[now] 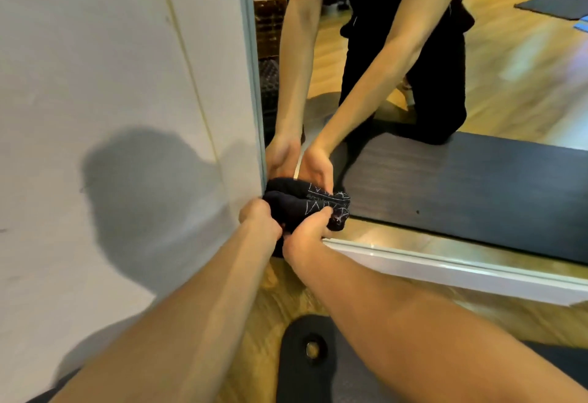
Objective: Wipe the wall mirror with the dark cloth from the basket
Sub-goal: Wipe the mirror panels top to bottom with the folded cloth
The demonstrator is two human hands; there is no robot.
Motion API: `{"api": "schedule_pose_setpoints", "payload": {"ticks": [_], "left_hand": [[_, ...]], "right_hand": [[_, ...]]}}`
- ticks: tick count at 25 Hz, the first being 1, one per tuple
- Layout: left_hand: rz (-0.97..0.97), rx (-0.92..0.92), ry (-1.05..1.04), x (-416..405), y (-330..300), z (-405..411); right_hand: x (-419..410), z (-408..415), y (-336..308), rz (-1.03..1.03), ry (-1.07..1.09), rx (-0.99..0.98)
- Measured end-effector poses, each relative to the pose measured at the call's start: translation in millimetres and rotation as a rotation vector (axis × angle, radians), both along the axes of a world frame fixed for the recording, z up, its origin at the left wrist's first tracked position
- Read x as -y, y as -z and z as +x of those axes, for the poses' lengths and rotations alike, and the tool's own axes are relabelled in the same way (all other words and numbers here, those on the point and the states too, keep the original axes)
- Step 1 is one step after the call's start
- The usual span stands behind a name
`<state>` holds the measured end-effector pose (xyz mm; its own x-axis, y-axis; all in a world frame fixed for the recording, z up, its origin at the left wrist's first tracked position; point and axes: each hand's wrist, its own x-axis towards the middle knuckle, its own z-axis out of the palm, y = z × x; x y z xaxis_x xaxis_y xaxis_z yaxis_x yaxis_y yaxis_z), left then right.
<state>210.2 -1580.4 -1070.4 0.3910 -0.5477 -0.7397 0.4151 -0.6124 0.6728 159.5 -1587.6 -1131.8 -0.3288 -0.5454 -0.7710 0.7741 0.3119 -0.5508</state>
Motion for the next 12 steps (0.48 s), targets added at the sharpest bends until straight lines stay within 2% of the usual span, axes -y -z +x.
{"api": "schedule_pose_setpoints", "payload": {"ticks": [3, 5, 6, 10, 12], "left_hand": [[-0.087, -0.043, -0.021, -7.7, -0.8, -3.8], [-0.167, -0.15, -0.09, -11.7, -4.8, -15.8], [-0.182, -0.099, -0.049, -14.7, -10.6, -23.7], [-0.171, 0.316, 0.024, -20.7, -33.8, -44.5], [-0.22, 0.444, 0.044, -20.1, -48.4, -48.0]], "right_hand": [[2.6, 5.3, 20.5, -0.018, -0.053, -0.167], [-7.3, -0.9, 12.5, -0.018, -0.117, -0.236], [-14.3, -7.1, -6.5, -0.053, -0.134, -0.228], [-24.2, -23.6, -42.4, -0.051, -0.216, -0.418], [-26.2, -30.9, -64.4, -0.064, -0.237, -0.49]]}}
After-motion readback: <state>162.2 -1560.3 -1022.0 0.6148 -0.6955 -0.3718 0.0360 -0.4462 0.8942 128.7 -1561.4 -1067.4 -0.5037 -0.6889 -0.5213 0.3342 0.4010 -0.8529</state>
